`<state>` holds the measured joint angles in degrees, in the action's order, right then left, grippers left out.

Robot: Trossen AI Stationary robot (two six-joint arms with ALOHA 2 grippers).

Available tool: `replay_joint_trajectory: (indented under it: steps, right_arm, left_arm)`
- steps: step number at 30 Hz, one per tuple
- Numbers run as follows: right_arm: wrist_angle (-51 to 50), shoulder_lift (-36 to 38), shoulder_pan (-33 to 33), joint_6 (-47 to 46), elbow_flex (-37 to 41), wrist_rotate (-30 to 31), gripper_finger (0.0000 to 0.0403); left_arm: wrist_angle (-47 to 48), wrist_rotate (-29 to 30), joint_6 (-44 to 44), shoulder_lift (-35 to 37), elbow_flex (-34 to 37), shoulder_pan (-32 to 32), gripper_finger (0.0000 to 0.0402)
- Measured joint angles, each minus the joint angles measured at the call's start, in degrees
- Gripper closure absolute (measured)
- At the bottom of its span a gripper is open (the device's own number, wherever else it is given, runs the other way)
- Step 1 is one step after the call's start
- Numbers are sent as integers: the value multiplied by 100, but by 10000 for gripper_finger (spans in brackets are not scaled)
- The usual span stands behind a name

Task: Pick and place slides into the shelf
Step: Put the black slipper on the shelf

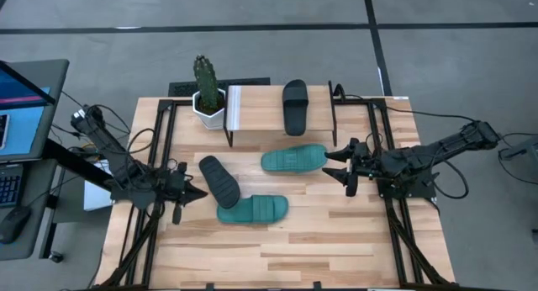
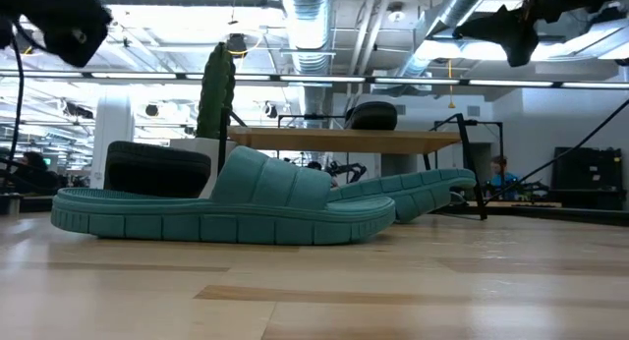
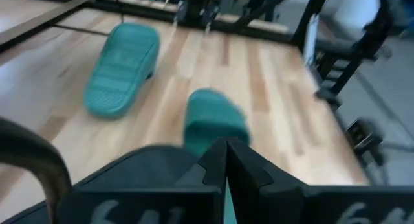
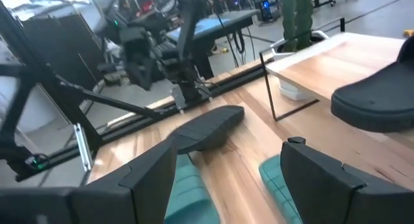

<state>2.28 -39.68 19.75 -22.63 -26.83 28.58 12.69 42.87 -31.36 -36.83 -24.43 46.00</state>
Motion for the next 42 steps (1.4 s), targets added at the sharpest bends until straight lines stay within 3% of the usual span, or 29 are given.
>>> replay_joint_trajectory:
  steps: [7,11,14,18,23,27,36,42]
  right_arm:
    - [-229,-2,0,4,0,-1,142]
    - [-279,0,0,6,0,-1,142]
    - [-447,-1,0,7,0,-1,142]
    - [-642,0,0,6,0,-3,142]
    - [-900,0,0,8,0,-5,142]
    - [-1252,0,0,6,0,-7,142]
    - [-1684,0,0,6,-2,-29,142]
    - [-2159,-1,0,6,-2,-56,142]
  left_arm:
    - [-1235,-61,-221,-393,-18,-2,401]
    - [-1144,148,55,-549,-18,-11,401]
    - [-934,445,-352,-667,-16,-116,401]
    - [-848,410,-626,-908,-110,-442,401]
    - [-142,-31,254,-1531,-689,-760,392]
    - [534,-93,1180,-2216,-1191,-863,359]
    - [1552,1266,2941,-3901,-2200,-837,267]
    - [1922,1430,3322,-4830,-2740,-736,239]
